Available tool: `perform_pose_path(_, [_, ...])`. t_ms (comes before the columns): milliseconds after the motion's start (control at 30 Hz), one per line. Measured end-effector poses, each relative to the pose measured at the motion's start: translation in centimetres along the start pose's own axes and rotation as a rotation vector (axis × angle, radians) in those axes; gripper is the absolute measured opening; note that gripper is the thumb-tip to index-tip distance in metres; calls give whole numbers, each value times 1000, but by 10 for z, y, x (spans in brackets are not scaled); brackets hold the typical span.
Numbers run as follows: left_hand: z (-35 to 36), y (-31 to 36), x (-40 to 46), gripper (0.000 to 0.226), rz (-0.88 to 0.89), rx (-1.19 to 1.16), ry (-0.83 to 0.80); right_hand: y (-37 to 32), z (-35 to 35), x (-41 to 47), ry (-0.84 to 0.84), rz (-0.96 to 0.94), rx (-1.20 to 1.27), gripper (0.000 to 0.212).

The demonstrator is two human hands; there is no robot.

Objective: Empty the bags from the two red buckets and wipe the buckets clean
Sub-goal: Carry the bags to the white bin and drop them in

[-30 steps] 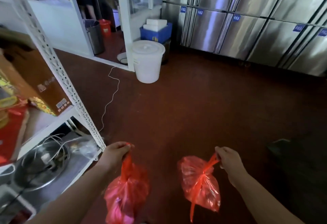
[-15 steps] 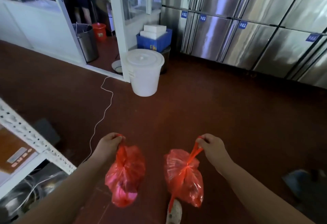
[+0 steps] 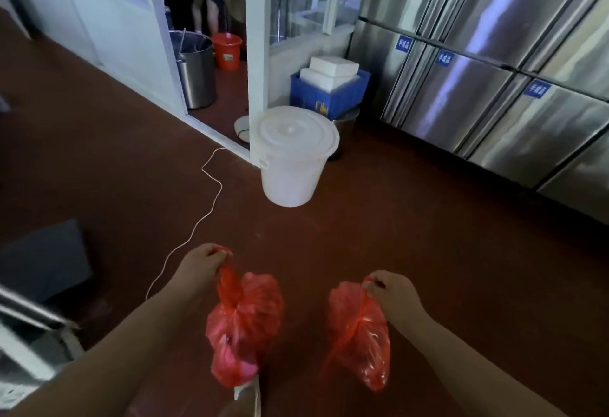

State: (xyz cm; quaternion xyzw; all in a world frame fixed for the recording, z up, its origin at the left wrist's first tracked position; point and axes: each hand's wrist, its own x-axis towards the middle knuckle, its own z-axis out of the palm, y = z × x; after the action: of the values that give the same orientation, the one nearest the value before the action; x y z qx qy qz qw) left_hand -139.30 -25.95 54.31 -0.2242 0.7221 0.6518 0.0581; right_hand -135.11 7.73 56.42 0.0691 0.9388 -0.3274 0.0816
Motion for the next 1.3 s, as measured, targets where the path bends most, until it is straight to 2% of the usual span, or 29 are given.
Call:
perform_pose_path(333, [70,72,223,19,-23,129,-211,-45,-29,223,61,31,-47,16])
perform_pose_path(600, [111,142,347,19,-2,196,-113,-76,-34,380,72,-15,-38,12])
perform_pose_path(833, [156,167,444,11,-134,7,54,-82,-18,540,-160,-243,-145,17])
perform_pose_path(933, [174,167,481,11,-173,47,135,-71,-2,599,-282,-293,-203,19])
perform_pose_path(1133, [205,132,552,16,-304,154,217,-40,41,690,-529,-281,-327,20])
perform_pose_path(1300, [228,85,614,17,-393,223,193,-14,104,745,-676,-220,-368,19])
